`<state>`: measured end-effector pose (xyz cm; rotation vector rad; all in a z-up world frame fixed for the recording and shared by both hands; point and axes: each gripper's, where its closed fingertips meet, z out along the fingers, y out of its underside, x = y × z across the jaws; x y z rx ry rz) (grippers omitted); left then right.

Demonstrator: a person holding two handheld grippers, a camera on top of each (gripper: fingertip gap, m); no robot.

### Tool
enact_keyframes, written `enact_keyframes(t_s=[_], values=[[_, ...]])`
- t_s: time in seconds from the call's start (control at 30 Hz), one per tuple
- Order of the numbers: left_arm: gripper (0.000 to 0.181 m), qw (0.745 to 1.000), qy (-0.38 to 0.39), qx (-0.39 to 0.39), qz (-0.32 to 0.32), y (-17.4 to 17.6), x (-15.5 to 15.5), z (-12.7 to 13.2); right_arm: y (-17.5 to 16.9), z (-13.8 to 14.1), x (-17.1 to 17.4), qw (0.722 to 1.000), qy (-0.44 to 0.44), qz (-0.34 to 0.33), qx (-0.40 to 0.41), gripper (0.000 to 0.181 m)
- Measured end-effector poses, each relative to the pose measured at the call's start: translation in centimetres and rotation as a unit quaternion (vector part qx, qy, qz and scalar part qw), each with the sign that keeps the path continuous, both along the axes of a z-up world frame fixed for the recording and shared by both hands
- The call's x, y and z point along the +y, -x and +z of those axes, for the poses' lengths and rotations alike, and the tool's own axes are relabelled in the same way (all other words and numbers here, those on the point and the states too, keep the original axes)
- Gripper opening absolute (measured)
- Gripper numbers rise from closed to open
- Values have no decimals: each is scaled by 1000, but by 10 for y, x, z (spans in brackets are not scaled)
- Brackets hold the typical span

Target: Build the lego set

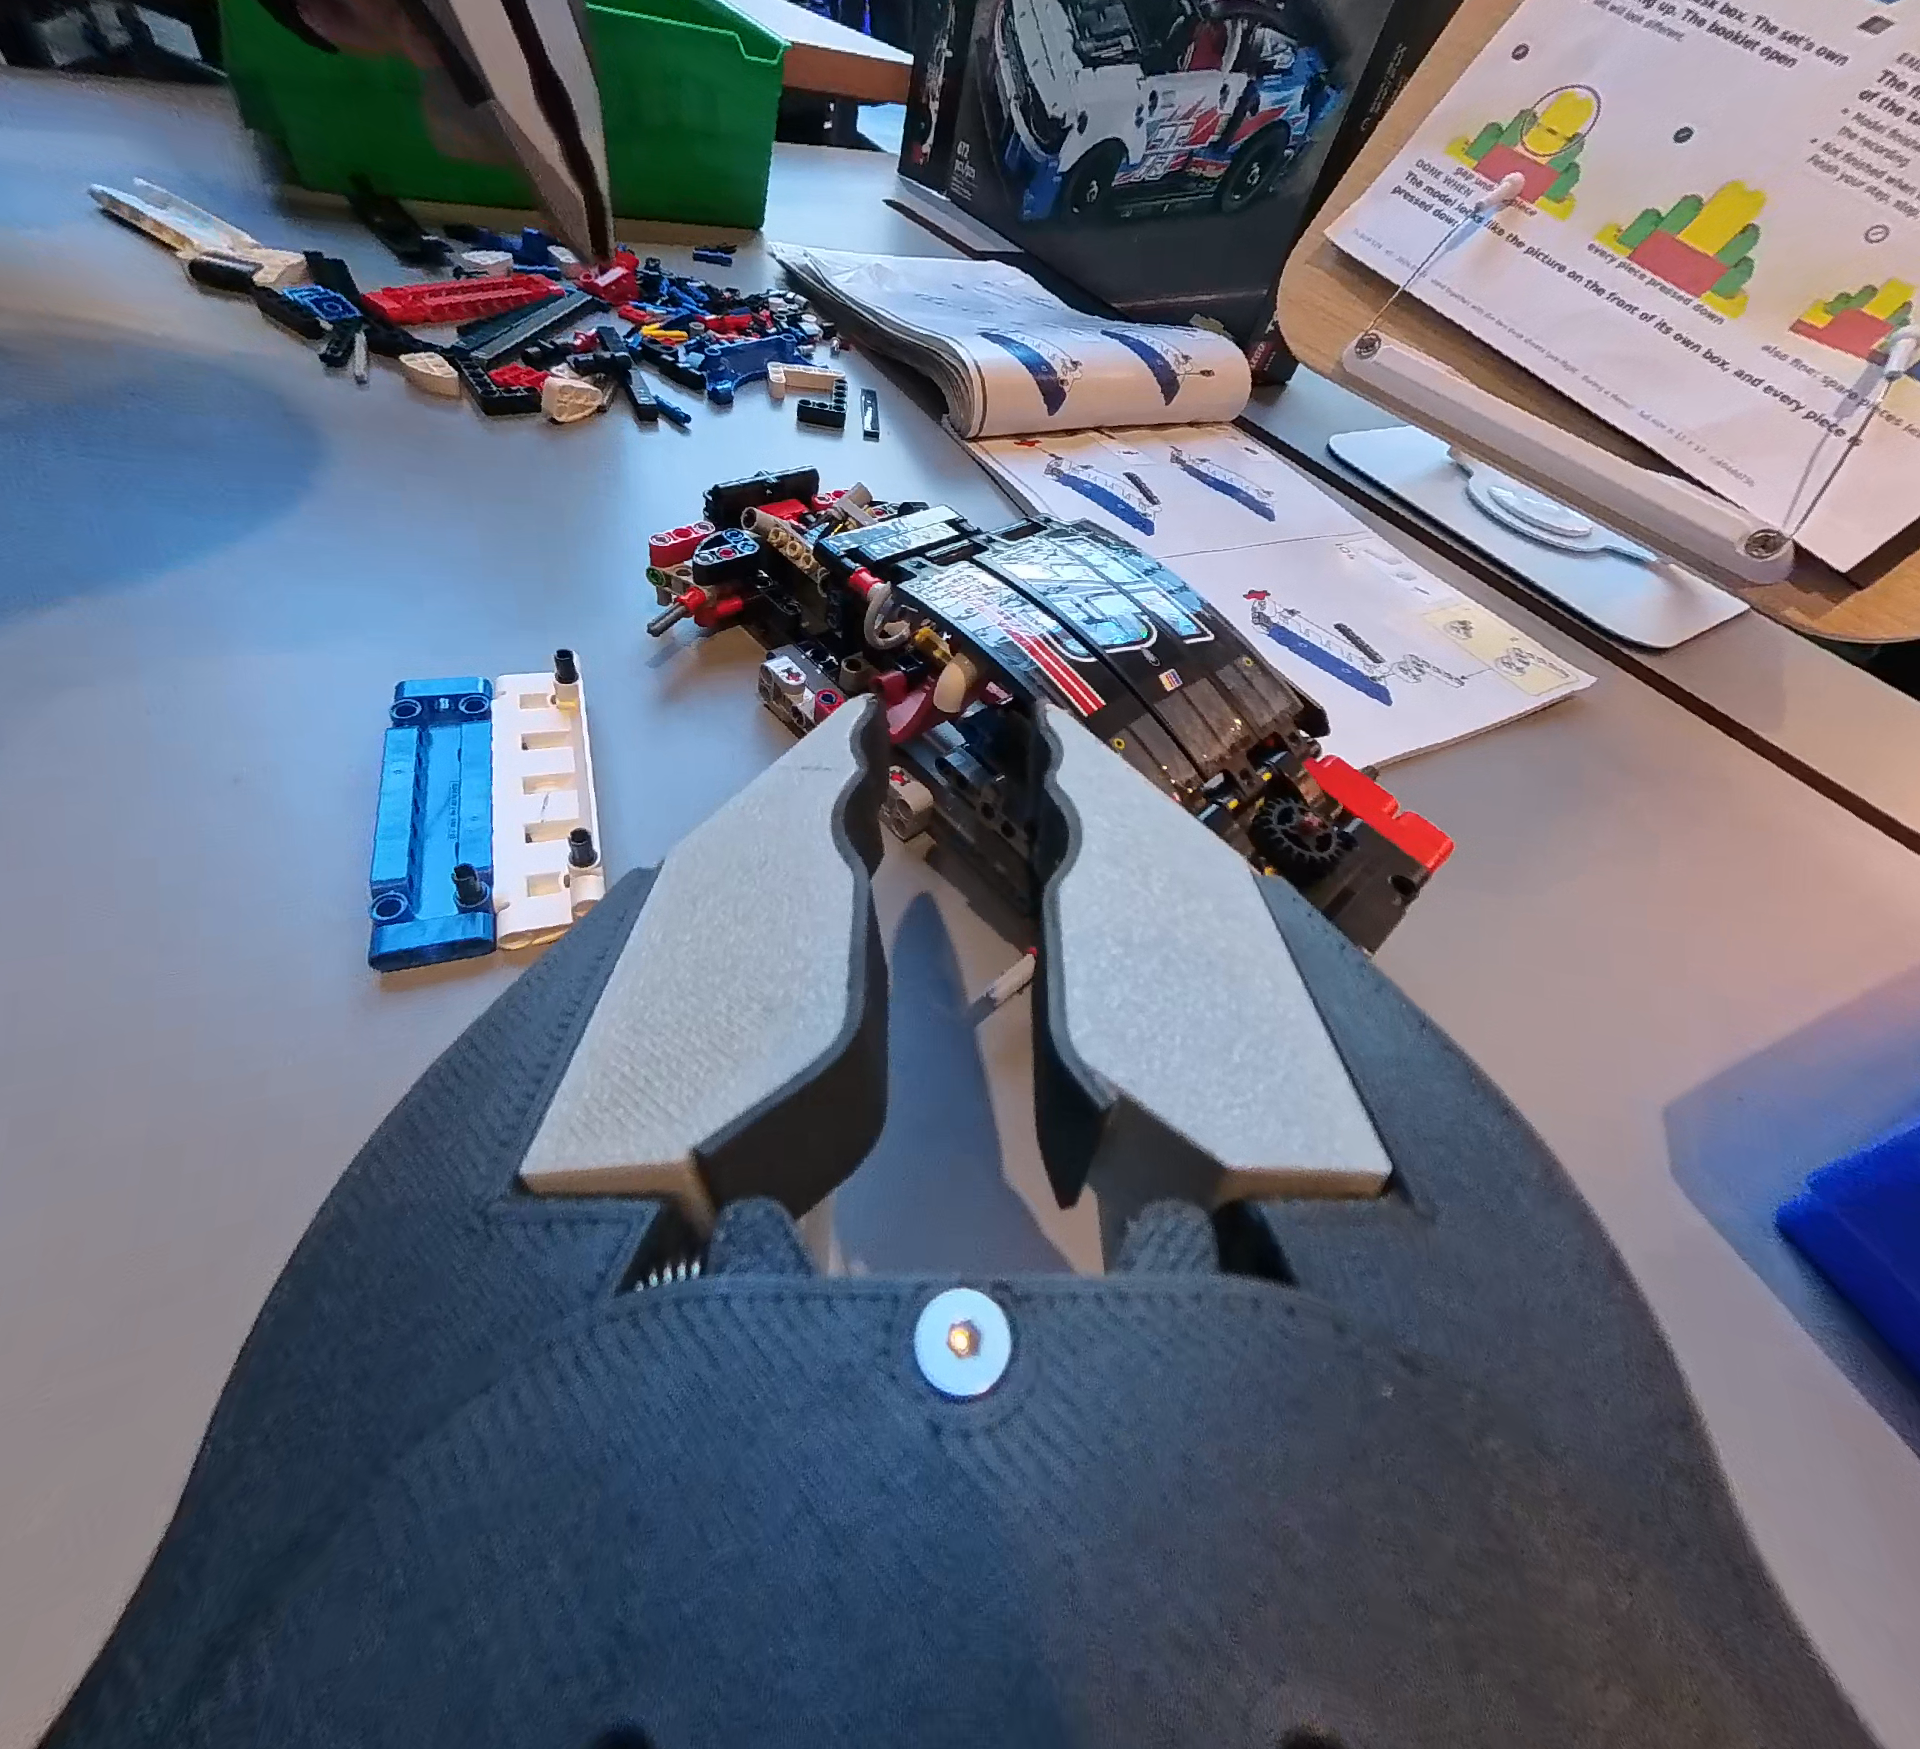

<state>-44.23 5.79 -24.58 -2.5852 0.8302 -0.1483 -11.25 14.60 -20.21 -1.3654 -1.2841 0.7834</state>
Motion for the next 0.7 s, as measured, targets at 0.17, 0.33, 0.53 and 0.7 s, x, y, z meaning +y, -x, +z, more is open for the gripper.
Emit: enact_keyframes(t_s=[0.17, 0.33, 0.53, 0.7], values=[[3, 999, 13, -30, -38, -35, 12, -4, 0, 1, -2, 1000, -1, 3, 3, 23], [4, 996, 35, -30, -71, -62, 25, -17, 1, 2, -7, 1000, -4, 13, 4, 23], [5, 996, 52, -8, -79, -67, 33, -22, 1, 3, -8, 1000, -5, 14, 7, 23], [6, 995, 67, 12, -78, -66, 33, -30, 0, 7, -9, 1000, -1, 19, 18, 22]])
